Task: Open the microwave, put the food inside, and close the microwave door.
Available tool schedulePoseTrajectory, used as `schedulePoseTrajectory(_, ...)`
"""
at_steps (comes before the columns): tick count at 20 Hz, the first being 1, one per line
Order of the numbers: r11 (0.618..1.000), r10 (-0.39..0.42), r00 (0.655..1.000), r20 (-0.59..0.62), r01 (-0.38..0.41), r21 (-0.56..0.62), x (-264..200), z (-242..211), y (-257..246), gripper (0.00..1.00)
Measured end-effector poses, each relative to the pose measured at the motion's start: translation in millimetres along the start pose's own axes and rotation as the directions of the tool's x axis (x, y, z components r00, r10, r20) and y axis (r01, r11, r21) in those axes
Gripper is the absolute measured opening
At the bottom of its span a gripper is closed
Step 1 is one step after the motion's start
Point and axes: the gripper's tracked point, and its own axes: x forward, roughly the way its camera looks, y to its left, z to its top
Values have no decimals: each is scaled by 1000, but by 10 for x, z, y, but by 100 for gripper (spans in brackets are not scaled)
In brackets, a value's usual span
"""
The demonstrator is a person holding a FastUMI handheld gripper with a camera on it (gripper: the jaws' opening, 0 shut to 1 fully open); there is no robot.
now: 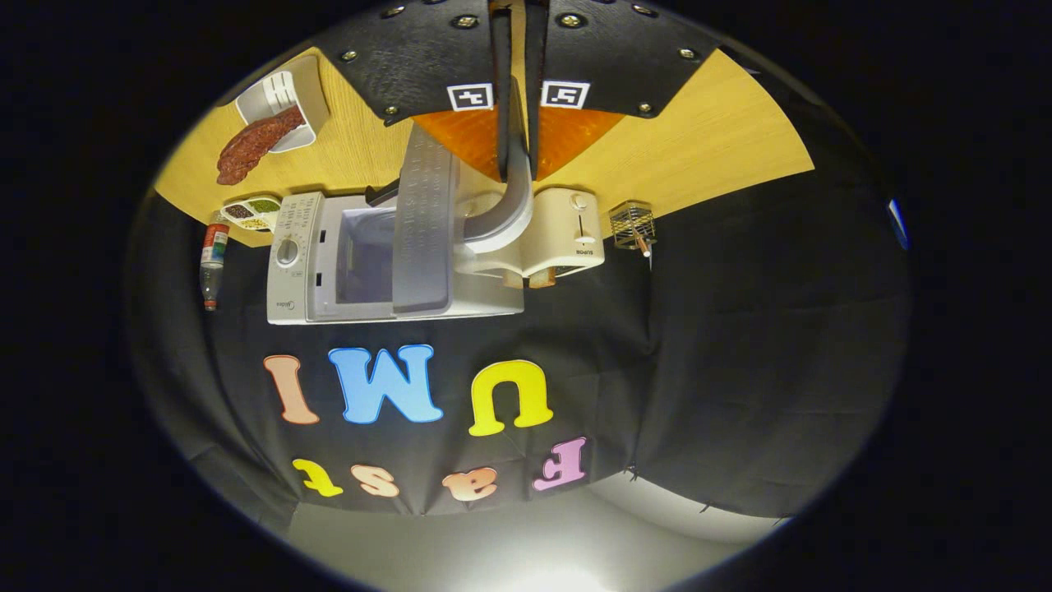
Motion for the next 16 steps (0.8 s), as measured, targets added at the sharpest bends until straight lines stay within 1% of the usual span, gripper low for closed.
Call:
schedulePoseTrajectory(3, 998, -63, 998, 2, 63, 12, 25, -12, 269, 7)
schedulePoseTrajectory(6, 992, -122, 992, 16, 122, -10, 61, -13, 475, 7)
schedulePoseTrajectory(9, 986, -166, 986, -18, 167, 24, 85, -43, 599, 7)
schedulePoseTrajectory(12, 985, -166, 985, -39, 168, 49, 68, -31, 709, 7)
schedulePoseTrajectory(16, 992, -111, 992, -56, 114, 53, 10, -32, 767, 7)
